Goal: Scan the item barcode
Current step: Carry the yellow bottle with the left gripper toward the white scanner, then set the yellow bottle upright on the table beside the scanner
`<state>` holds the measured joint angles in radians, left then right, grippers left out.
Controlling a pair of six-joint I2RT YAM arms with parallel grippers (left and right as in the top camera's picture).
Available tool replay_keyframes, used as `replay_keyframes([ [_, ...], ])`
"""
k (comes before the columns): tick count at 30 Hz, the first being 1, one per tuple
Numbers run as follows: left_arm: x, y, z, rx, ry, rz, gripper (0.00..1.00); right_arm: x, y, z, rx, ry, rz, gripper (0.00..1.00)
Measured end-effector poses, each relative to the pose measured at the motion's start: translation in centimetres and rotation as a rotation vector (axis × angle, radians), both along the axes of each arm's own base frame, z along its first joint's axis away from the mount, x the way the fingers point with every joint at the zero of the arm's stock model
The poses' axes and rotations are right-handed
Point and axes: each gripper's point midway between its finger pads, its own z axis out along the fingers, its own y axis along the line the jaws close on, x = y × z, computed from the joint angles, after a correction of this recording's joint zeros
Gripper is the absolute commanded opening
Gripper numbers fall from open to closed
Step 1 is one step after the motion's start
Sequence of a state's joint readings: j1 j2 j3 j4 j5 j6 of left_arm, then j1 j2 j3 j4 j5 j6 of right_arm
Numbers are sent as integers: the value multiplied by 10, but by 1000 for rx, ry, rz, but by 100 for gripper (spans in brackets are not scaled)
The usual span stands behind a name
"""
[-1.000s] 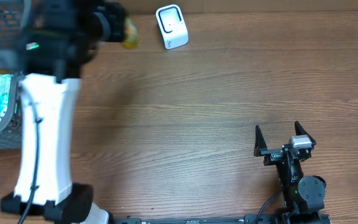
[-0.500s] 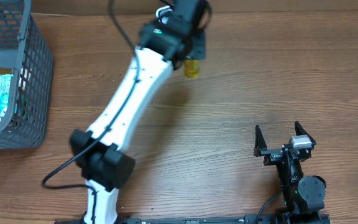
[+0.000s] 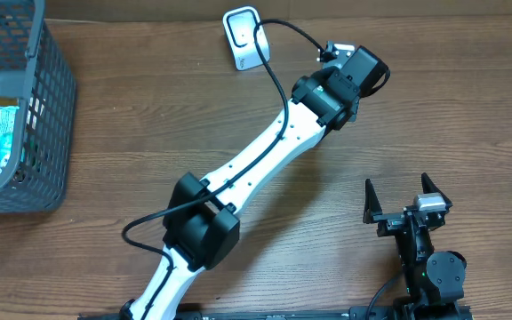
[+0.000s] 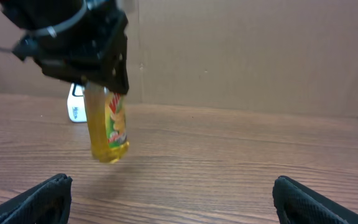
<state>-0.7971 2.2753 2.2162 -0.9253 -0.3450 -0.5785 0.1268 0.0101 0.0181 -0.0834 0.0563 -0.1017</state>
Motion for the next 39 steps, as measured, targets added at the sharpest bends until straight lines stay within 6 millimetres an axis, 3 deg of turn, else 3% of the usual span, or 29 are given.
replay_keyframes([
  [5, 2, -1, -21, 13, 26, 22, 29, 0, 0, 0, 0, 0, 0, 100],
  [13, 5, -4, -21, -4, 14, 26, 30, 0, 0, 0, 0, 0, 0, 100],
  [23, 3, -2, -47, -4, 36, 52, 31, 0, 0, 0, 0, 0, 0, 100],
  [30, 0, 1, -56, 3, 53, 65, 51, 0, 0, 0, 0, -1, 0, 100],
  [32, 0, 0, -56, 0, 52, 66, 63, 0, 0, 0, 0, 0, 0, 100],
  [39, -1, 0, -57, -1, 61, 65, 92, 0, 0, 0, 0, 0, 0, 100],
])
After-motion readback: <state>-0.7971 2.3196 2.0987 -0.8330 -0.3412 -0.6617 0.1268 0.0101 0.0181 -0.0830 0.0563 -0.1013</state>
